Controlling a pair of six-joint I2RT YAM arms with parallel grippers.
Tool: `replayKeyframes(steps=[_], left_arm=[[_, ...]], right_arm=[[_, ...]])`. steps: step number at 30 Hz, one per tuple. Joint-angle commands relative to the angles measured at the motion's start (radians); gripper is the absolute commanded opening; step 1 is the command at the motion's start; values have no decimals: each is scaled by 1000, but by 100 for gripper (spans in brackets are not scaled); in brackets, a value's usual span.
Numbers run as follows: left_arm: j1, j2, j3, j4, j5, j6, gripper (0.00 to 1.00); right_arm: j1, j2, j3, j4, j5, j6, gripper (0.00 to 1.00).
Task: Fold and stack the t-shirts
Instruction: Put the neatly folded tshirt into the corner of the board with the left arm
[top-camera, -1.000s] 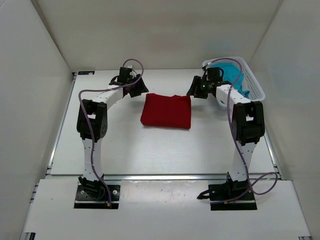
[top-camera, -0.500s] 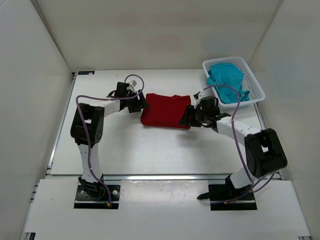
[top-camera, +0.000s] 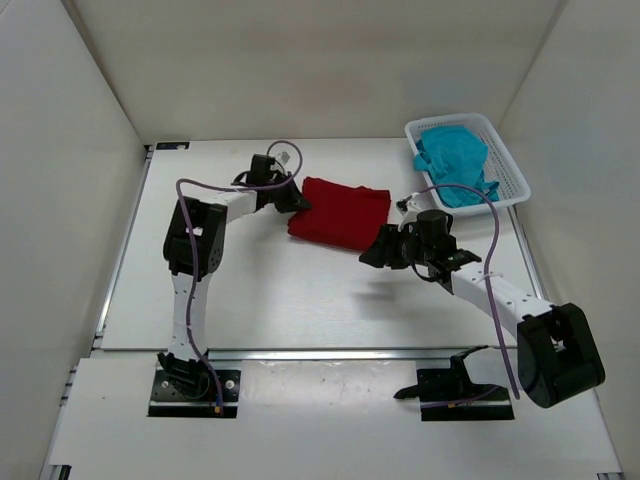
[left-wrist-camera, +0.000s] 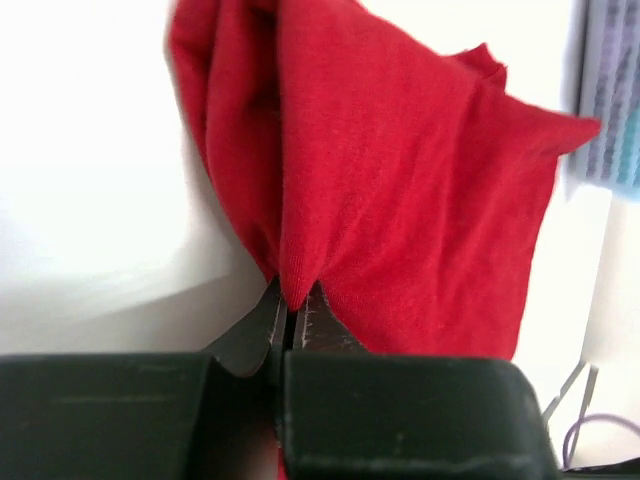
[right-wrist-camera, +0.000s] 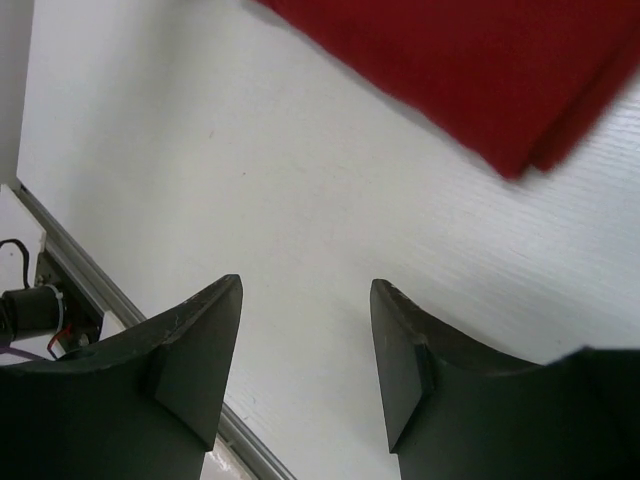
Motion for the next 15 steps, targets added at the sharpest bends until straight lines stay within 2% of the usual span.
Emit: replayKeyframes(steps=[1, 3, 5, 6, 8, 11, 15], left_arm=[[133, -127, 63, -82, -74, 43, 0], [221, -208, -5, -77, -105, 57, 0], [375, -297, -167, 7, -103, 16, 0], [412, -354, -212, 62, -103, -5, 0], [543, -429, -417, 169, -100, -94, 1], [641, -502, -591, 301, -126, -173, 4], [687, -407, -544, 276, -126, -170, 3]], right_arm=[[6, 11, -15, 66, -39, -2, 53], [9, 25, -18, 71, -61, 5, 52], [30, 45, -21, 100, -80, 6, 52], [44, 59, -26, 102, -85, 8, 51], [56, 65, -26, 113, -99, 11, 51], [87, 62, -33, 108, -100, 0, 51], [108, 48, -27, 91, -113, 0, 51]])
